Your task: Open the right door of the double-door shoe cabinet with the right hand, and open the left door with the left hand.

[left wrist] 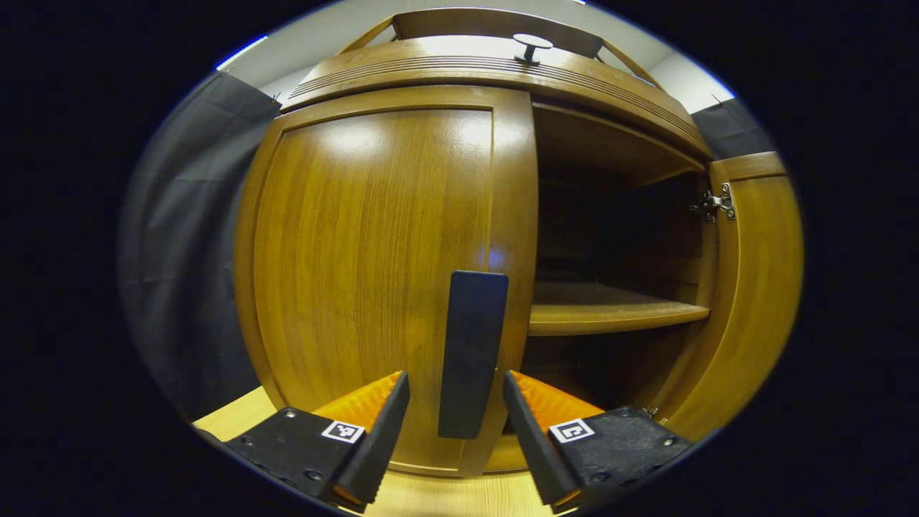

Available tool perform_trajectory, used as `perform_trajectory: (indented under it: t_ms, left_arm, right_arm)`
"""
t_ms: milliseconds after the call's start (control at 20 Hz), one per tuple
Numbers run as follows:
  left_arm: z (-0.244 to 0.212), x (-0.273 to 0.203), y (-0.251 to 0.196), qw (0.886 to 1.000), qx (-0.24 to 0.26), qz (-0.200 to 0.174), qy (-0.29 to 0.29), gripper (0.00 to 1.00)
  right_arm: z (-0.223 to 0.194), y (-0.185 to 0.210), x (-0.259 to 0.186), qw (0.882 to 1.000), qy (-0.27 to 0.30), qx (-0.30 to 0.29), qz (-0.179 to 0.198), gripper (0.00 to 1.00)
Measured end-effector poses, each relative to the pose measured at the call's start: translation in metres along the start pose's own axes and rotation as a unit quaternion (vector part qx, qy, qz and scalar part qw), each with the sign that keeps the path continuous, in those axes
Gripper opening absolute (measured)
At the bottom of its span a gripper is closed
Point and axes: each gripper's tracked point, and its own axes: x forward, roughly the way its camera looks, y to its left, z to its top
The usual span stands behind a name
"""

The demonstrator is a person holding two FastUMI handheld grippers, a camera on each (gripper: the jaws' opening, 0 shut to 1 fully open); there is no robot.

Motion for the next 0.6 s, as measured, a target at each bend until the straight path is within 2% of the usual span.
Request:
perform_trajectory:
  t_ms: [100,200,350,400,450,600]
  left_arm:
    - [0.003,0.002,-0.001,1.0,0.004,-0.003,-0.003,0.58]
    - [0.002,0.003,-0.006,1.0,0.003,-0.012,-0.004,0.51]
    - [0.002,0.003,-0.01,1.0,0.015,-0.017,-0.005,0.34]
    - [0.002,0.003,-0.01,1.0,0.018,-0.018,-0.005,0.32]
    - [0.002,0.003,-0.01,1.0,0.018,-0.02,-0.004,0.32]
    - [0.004,0.002,-0.009,1.0,0.009,-0.018,-0.007,0.24]
  right_arm:
    - [-0.002,-0.001,0.001,1.0,0.003,0.003,-0.001,0.89]
    - [-0.003,-0.002,0.002,1.0,0.006,0.007,-0.002,0.89]
    - [-0.004,-0.001,0.002,1.0,0.008,0.008,-0.002,0.89]
    - [-0.004,-0.001,0.002,1.0,0.009,0.009,-0.002,0.89]
    - [-0.004,0.0,0.003,1.0,0.01,0.009,-0.001,0.98]
    - [-0.003,0.006,0.002,1.0,0.008,0.006,0.003,0.98]
